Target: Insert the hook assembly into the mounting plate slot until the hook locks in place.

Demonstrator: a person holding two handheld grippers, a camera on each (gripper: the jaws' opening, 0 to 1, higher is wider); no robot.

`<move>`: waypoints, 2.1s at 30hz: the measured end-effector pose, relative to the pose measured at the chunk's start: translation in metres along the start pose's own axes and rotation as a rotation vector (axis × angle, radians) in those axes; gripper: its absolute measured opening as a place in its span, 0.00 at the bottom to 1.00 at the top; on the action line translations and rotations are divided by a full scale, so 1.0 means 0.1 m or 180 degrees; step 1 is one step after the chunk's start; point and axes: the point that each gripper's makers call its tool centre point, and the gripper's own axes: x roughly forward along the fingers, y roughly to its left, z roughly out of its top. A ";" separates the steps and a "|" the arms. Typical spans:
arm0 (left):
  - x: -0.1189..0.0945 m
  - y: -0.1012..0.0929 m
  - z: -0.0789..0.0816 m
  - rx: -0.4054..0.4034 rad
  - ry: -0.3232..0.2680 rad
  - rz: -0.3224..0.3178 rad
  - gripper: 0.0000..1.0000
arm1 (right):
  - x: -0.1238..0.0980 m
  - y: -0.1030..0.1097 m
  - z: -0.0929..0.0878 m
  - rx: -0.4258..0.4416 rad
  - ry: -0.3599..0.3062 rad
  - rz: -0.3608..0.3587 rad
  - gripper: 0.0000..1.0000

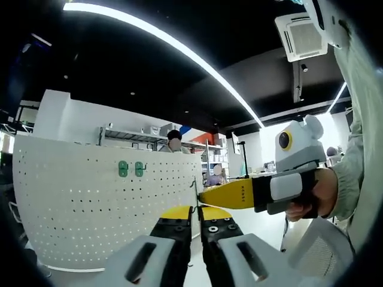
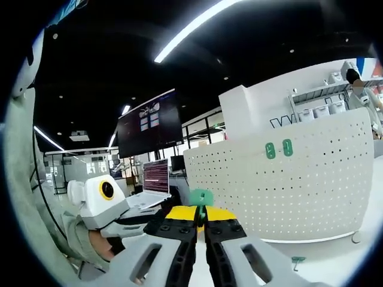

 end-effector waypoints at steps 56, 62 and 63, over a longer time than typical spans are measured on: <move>-0.35 0.26 -0.46 0.0157 0.0391 0.0489 0.53 | -0.13 -0.69 0.27 -0.0222 -0.0125 -0.0618 0.01; -0.36 0.29 -0.52 0.0076 0.0426 0.0501 0.53 | -0.14 -0.90 0.45 -0.0331 -0.0196 -0.0782 0.01; -0.36 0.29 -0.53 0.0073 0.0428 0.0500 0.53 | -0.14 -0.93 0.48 -0.0338 -0.0206 -0.0801 0.01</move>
